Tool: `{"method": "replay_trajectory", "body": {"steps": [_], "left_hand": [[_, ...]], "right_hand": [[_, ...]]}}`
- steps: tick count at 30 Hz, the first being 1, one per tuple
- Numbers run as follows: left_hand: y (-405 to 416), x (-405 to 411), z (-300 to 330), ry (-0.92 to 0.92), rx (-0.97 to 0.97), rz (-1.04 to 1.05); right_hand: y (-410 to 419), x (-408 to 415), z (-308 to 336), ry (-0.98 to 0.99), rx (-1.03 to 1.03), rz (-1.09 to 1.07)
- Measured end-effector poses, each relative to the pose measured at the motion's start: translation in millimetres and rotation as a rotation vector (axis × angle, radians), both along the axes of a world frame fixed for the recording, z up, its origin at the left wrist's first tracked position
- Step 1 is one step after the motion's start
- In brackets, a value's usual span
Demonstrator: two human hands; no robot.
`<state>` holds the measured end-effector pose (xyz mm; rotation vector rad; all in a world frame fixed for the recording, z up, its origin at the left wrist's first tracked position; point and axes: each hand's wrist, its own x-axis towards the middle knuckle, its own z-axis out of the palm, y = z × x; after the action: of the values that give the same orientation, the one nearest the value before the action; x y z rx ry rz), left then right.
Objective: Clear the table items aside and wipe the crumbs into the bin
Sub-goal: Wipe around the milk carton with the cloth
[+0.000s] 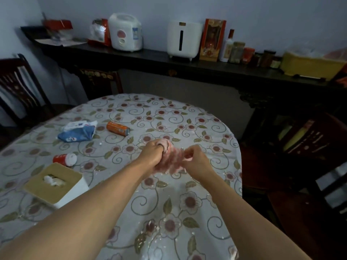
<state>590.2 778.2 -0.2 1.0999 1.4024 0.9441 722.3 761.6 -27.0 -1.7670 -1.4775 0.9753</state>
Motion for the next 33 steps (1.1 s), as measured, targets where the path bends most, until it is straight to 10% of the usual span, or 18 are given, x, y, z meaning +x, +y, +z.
{"method": "replay_trajectory", "body": {"steps": [6,11,17,25,33], "left_hand": [[28.0,-4.9,-4.8,-0.177,-0.232,0.123],[47.0,-22.2,-33.3,-0.061,-0.42,0.101],[52.9,6.3,-44.0,0.148,-0.118,-0.239],[79.2,62.0,-57.8,0.077,-0.146,-0.427],[147.4,64.6,-132.1,0.728,-0.037,-0.425]], "right_hand": [[15.2,0.5,-3.2,0.07,-0.11,-0.031],[16.0,14.8,-1.8,0.665,-0.307,-0.176],[25.6,27.4,-10.1,1.033,-0.201,-0.275],[59.4,53.7,-39.7,0.556,-0.002,-0.326],[120.7,120.1,-101.1,0.232,-0.021,-0.453]]}}
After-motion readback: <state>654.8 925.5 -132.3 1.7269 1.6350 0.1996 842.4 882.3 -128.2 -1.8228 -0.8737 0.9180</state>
